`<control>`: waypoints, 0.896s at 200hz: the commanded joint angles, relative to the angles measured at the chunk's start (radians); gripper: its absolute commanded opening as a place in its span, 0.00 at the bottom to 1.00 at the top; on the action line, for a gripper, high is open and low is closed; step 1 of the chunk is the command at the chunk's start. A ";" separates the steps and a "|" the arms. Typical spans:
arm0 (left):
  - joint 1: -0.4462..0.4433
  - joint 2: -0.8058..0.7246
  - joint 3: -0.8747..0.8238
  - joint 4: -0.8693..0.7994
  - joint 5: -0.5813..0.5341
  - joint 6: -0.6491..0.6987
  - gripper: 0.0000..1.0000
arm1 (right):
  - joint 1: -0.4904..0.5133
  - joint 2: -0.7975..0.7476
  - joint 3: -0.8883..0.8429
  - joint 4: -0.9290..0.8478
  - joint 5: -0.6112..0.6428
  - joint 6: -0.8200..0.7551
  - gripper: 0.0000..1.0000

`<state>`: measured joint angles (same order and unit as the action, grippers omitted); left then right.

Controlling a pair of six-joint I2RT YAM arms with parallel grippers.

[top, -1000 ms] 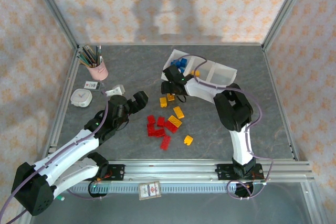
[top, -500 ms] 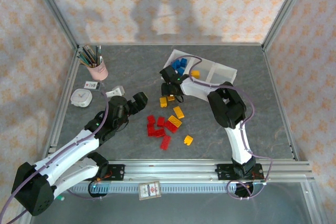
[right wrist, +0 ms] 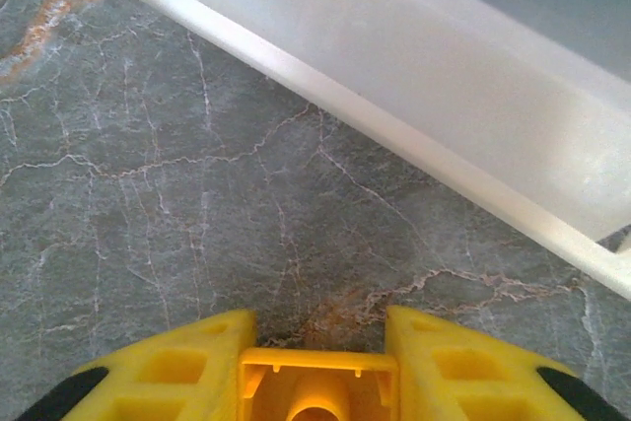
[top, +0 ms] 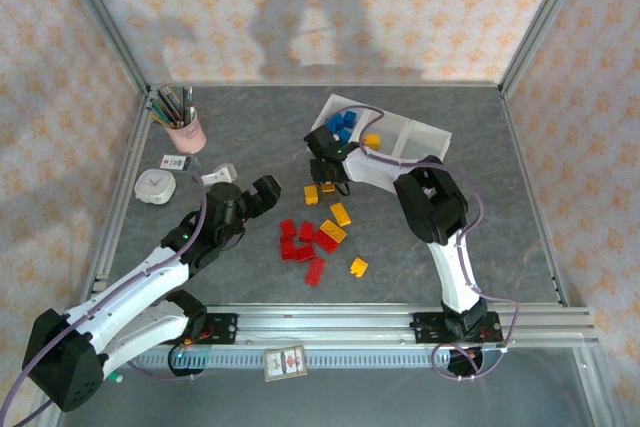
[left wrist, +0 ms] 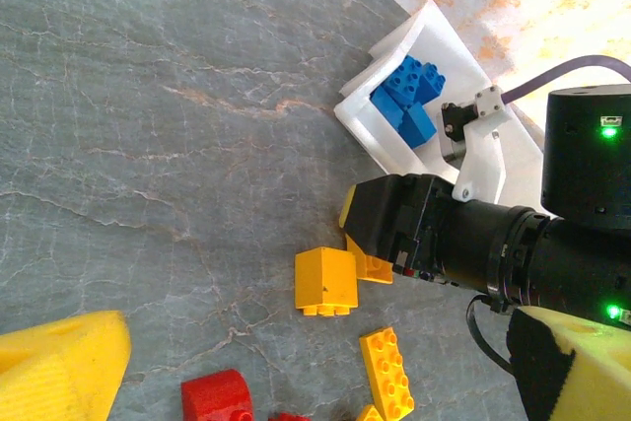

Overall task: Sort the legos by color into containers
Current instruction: Pick up the lego from the center of the table, then place the lego in the container.

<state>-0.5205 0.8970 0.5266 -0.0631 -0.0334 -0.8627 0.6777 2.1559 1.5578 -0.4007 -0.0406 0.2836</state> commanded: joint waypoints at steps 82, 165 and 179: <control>0.002 0.088 0.059 0.071 0.130 -0.004 0.99 | -0.124 -0.331 -0.143 0.000 -0.022 0.046 0.33; -0.112 0.326 0.195 0.160 0.153 0.002 0.99 | -0.307 -0.198 0.030 -0.038 0.080 0.012 0.32; -0.119 0.360 0.208 0.177 0.157 0.002 0.99 | -0.323 -0.147 0.076 -0.038 0.099 0.004 0.32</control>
<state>-0.6262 1.2129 0.6926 0.0551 0.1062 -0.8635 0.3687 1.9343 1.5528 -0.4145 -0.0143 0.3122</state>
